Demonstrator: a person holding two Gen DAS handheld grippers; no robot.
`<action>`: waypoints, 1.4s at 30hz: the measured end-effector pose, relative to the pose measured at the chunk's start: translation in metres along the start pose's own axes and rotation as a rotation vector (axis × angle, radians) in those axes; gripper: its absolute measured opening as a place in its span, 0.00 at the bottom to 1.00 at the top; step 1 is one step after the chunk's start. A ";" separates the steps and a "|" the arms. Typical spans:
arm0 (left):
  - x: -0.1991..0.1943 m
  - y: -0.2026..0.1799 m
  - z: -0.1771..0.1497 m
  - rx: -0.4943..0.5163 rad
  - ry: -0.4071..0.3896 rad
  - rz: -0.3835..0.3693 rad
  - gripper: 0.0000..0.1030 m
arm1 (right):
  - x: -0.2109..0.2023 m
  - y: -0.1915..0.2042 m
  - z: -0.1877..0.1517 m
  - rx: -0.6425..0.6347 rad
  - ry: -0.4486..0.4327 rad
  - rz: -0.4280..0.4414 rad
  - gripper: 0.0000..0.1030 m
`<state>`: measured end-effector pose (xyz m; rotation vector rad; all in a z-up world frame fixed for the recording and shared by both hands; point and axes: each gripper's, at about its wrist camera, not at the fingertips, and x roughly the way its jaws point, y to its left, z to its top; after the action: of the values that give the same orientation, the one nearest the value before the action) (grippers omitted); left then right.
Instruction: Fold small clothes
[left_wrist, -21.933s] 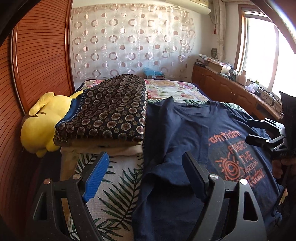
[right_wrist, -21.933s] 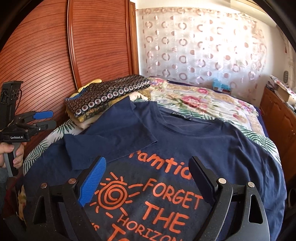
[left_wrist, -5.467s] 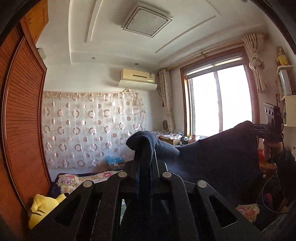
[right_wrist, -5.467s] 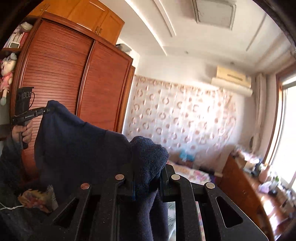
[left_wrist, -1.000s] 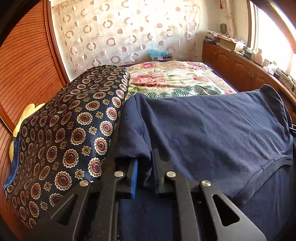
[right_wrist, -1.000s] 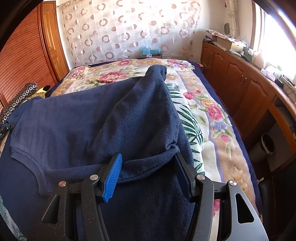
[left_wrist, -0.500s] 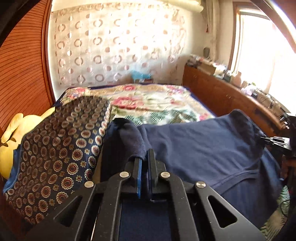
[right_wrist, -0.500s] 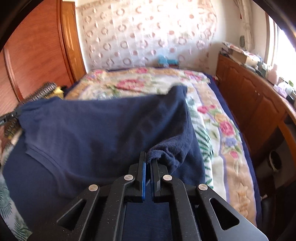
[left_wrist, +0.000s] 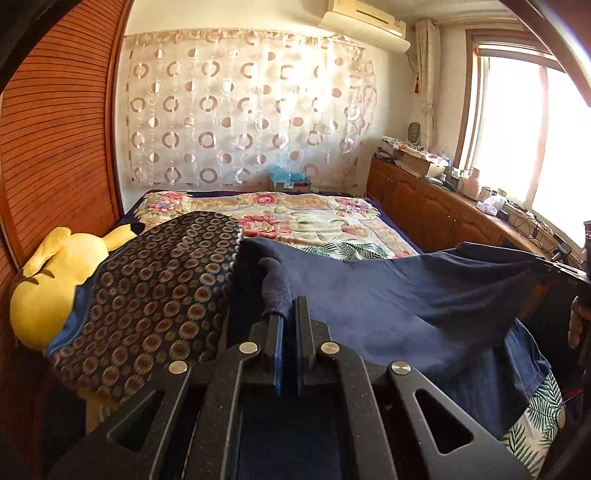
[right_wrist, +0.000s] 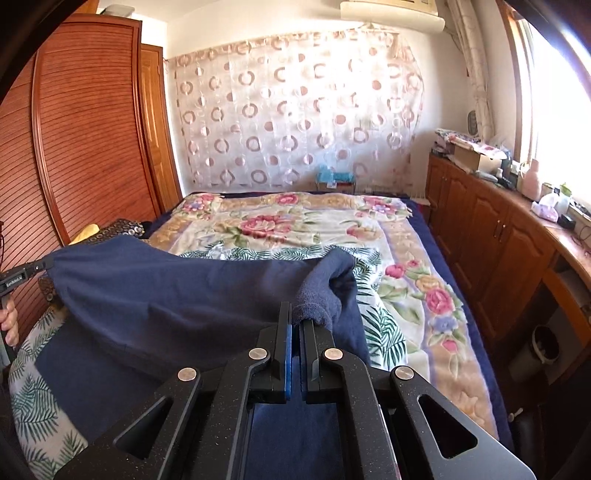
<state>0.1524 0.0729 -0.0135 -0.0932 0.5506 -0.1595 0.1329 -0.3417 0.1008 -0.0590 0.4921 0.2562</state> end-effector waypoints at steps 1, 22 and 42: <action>-0.002 0.001 -0.001 -0.004 -0.002 -0.001 0.05 | -0.005 0.000 -0.002 0.002 -0.006 0.003 0.02; -0.039 0.010 -0.086 -0.024 0.069 0.068 0.05 | -0.036 -0.012 -0.063 0.023 0.103 0.013 0.02; -0.046 -0.010 -0.124 0.035 0.140 0.076 0.16 | -0.027 0.015 -0.095 0.038 0.177 -0.039 0.05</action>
<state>0.0469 0.0652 -0.0932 -0.0266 0.6899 -0.1019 0.0625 -0.3444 0.0295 -0.0541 0.6708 0.2037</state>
